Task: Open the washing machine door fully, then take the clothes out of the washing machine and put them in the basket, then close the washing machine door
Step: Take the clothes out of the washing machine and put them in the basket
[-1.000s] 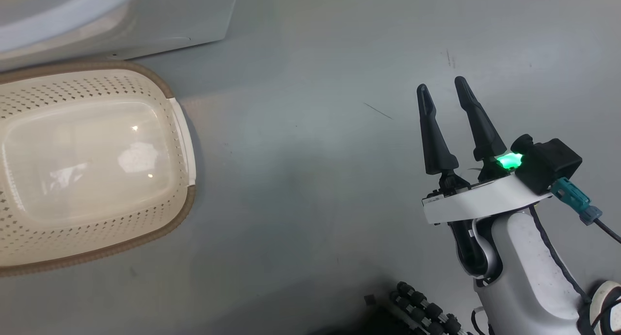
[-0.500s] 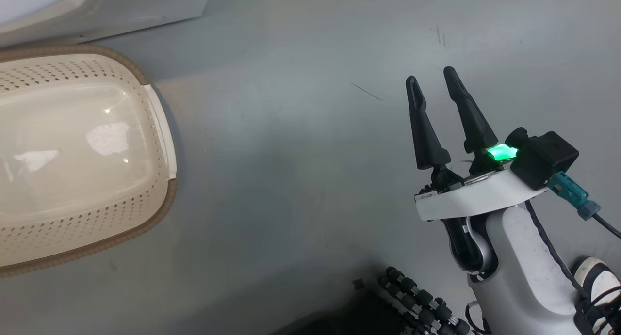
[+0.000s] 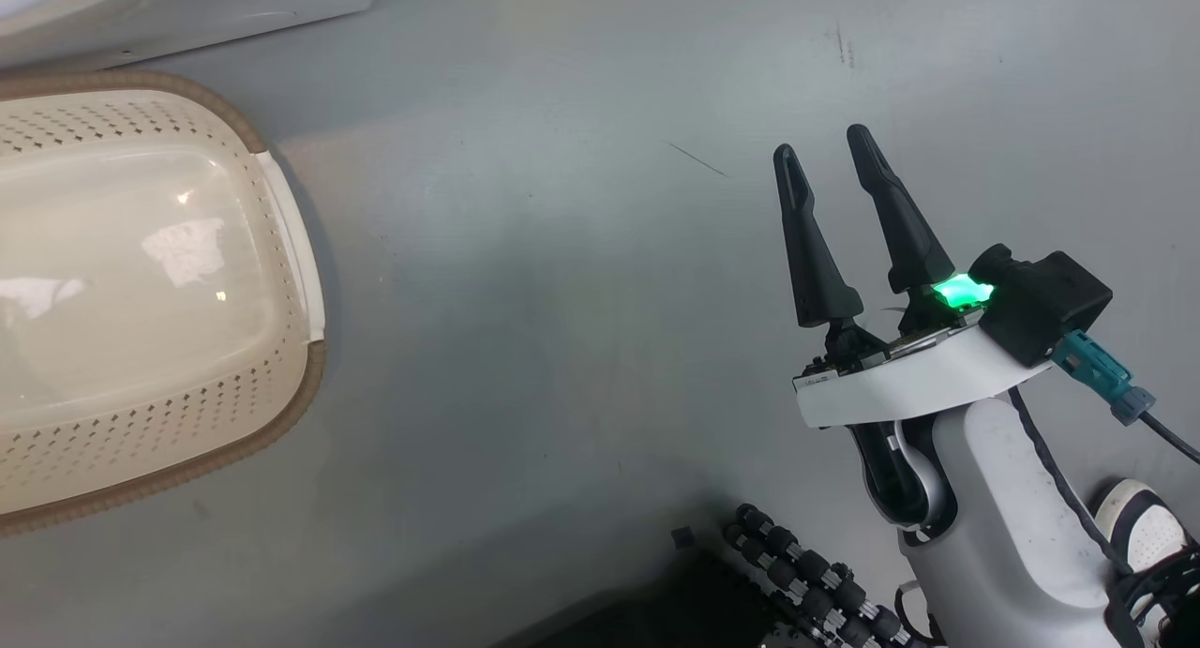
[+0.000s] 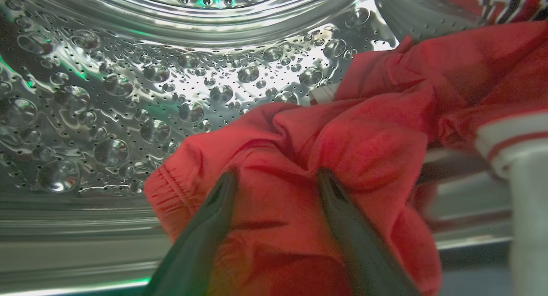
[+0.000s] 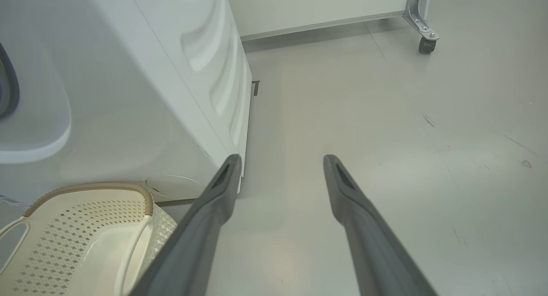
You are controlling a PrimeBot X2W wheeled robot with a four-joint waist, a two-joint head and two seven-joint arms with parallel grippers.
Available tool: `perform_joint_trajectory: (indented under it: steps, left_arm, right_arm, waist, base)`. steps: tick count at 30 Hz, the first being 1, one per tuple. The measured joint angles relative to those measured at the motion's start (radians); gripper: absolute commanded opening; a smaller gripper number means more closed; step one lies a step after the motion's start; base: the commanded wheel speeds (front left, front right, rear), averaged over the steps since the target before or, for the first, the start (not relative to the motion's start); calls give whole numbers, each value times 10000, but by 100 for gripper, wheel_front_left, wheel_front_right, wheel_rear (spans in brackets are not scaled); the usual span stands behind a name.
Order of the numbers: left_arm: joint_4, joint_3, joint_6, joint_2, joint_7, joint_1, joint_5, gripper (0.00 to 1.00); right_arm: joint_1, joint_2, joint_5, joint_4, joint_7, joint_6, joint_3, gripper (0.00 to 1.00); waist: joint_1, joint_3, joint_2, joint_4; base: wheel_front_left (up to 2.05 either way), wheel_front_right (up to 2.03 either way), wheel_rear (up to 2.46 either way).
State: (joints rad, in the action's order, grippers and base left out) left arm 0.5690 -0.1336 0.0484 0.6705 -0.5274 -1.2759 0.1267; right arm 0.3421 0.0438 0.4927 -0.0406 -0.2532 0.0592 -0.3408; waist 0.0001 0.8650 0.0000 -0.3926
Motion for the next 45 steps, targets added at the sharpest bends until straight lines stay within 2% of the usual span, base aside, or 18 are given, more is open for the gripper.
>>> perform_joint_trajectory:
  steps: [4,5,6,7,8,21,29,45]
  left_arm:
    - [222,-48,6,0,-123,-170,75,100]
    - [274,-58,6,-4,-146,-217,75,94]
    - [332,-56,6,-12,-173,-277,75,94]
    - [383,-54,8,-13,-174,-328,75,36]
    - [416,-54,8,-21,-174,-363,75,0]
    - [1114,-272,-10,-589,485,-406,67,0]
    - [1394,-272,-113,-1467,1519,-261,-393,0]
    - [2057,-466,-113,-2366,3641,1145,-840,0]
  right_arm:
    - [44,0,0,15,0,-4,-27,100]
    - [51,0,0,17,0,-6,-36,100]
    - [57,0,0,19,0,-6,-46,100]
    - [64,0,0,19,0,-8,-54,100]
    - [79,0,0,19,0,-13,-58,100]
    - [201,0,-42,-6,0,-100,81,100]
    - [201,4,-366,-96,0,-102,360,100]
    - [180,13,-1103,-560,-2,12,736,100]
  waist:
    - [-1,50,0,-17]
    - [-1,60,0,-20]
    - [0,69,0,-22]
    - [0,77,0,-22]
    - [0,83,0,-22]
    - [0,-199,0,187]
    - [0,-556,0,502]
    - [-1,-1643,0,1482]
  base:
    - [0,0,0]
    - [0,0,0]
    - [0,0,0]
    - [0,0,0]
    - [0,0,0]
    - [0,0,0]
    - [0,0,0]
    - [0,0,0]
